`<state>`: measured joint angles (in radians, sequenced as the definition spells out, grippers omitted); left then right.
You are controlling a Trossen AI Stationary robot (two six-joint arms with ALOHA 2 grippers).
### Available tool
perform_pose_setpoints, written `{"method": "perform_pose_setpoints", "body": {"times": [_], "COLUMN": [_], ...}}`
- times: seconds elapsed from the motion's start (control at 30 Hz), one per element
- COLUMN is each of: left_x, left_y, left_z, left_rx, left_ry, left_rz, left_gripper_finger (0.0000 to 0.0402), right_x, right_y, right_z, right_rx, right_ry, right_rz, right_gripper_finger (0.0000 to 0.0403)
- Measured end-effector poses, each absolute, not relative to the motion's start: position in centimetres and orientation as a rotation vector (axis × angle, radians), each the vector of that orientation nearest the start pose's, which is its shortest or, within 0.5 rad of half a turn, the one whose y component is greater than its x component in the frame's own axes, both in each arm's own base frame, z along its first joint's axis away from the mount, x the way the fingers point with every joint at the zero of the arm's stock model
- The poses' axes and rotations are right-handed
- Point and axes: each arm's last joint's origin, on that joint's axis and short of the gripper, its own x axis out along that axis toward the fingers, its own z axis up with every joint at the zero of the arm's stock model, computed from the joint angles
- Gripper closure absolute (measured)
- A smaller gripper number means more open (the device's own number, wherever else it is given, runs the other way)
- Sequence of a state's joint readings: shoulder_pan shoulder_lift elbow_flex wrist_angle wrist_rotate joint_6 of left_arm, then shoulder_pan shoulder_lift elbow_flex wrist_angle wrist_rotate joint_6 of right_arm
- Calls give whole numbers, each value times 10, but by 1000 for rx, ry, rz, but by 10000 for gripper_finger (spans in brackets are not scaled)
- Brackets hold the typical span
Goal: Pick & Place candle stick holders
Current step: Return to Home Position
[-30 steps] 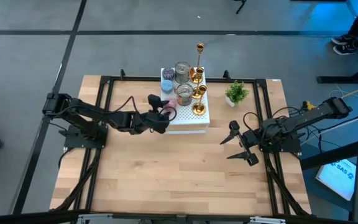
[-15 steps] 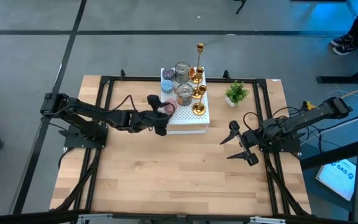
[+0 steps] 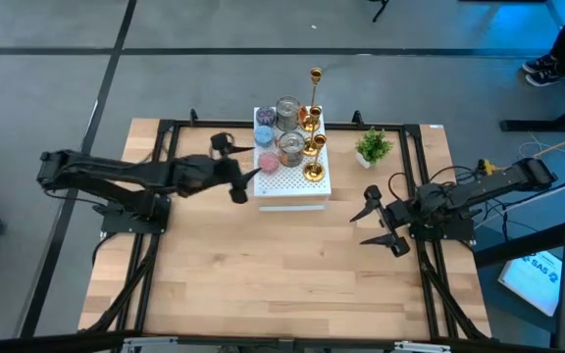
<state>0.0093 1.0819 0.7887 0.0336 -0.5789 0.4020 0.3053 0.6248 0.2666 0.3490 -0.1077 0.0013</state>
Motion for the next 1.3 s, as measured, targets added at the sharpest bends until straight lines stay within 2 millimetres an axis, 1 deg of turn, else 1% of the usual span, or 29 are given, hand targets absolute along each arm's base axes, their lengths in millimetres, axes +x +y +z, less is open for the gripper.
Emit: {"method": "perform_pose_setpoints", "body": {"times": [0.1, 0.2, 0.3, 0.47, 0.67, 0.73, 0.83, 0.9, 0.97, 1.03, 1.1, 1.17, 1.23, 1.3], "left_x": [215, 193, 172, 138, 95, 83, 68, 62, 59, 61, 63, 64, 63, 62], "left_y": [17, 15, 13, 12, 14, 14, 13, 12, 12, 13, 17, 21, 24, 25], "left_z": [313, 323, 327, 315, 294, 289, 284, 277, 265, 256, 247, 246, 241, 242], "left_rx": [422, 370, 340, 342, 315, 292, 260, 228, 199, 181, 186, 184, 121, 45], "left_ry": [330, 301, 252, 180, 70, 23, -79, -113, -125, -114, -52, -31, -8, -42], "left_rz": [491, 428, 363, 347, 381, 386, 377, 381, 389, 422, 545, 700, 826, 894], "left_gripper_finger": [127, 127, 127, 127, 127, 127, 127, 127, 127, 127, 127, 127, 127, 127], "right_x": [138, 132, 129, 124, 126, 127, 128, 128, 128, 128, 128, 127, 127, 127], "right_y": [45, 41, 37, 29, 22, 19, 14, 10, 8, 6, 5, 4, 4, 3], "right_z": [222, 213, 202, 182, 178, 176, 172, 172, 172, 172, 171, 171, 171, 171], "right_rx": [-20, -46, -54, -108, -131, -133, -131, -130, -137, -145, -150, -153, -178, -203], "right_ry": [-58, -98, -126, -175, -131, -101, -53, -41, -35, -28, -21, -18, -13, -8], "right_rz": [437, 420, 389, 333, 272, 215, 69, -29, -106, -164, -206, -233, -263, -269], "right_gripper_finger": [105, 105, 105, 105, 105, 106, 106, 106, 106, 106, 106, 106, 106, 106]}}
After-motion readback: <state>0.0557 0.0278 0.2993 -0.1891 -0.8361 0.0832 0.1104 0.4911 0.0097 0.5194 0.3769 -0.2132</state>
